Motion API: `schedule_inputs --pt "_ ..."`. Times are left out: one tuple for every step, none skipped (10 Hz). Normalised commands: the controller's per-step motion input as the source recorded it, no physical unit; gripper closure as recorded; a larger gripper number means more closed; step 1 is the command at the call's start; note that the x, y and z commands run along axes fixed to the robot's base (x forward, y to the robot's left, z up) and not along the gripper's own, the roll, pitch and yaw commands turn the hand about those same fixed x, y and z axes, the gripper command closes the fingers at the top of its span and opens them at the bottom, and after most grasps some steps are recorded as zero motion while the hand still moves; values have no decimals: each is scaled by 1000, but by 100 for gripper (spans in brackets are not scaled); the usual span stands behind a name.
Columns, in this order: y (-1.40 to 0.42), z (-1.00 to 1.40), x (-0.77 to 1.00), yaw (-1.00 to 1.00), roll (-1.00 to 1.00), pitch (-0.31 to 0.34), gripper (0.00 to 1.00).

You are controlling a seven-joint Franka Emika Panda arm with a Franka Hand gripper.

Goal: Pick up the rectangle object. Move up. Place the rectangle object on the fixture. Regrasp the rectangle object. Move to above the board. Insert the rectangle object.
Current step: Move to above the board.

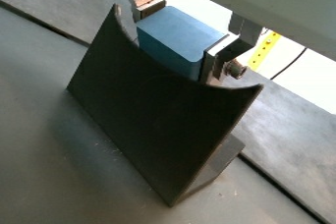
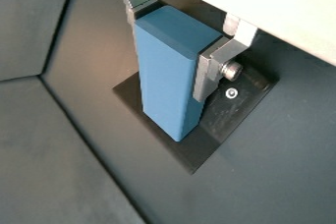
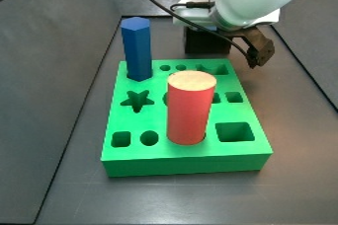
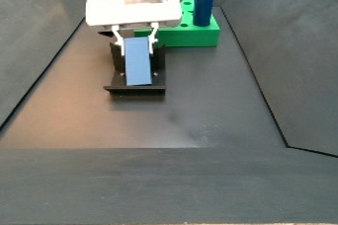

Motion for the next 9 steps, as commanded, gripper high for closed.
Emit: schedule_inputs --pt "16 1000 -100 230 -88 -142 100" --pt "11 1000 -104 165 -84 -177 100" --pt "12 1000 -104 109 -67 -200 100" --pt "12 1000 -104 58 -47 -200 100" --pt "10 1000 -104 -2 -25 -180 100" --pt "8 1000 -104 -39 -19 -151 100" --pt "7 1000 -103 -84 -16 -108 100" --pt "7 1000 -101 -110 -14 -74 100" --pt "6 1000 -99 -123 -11 -40 100"
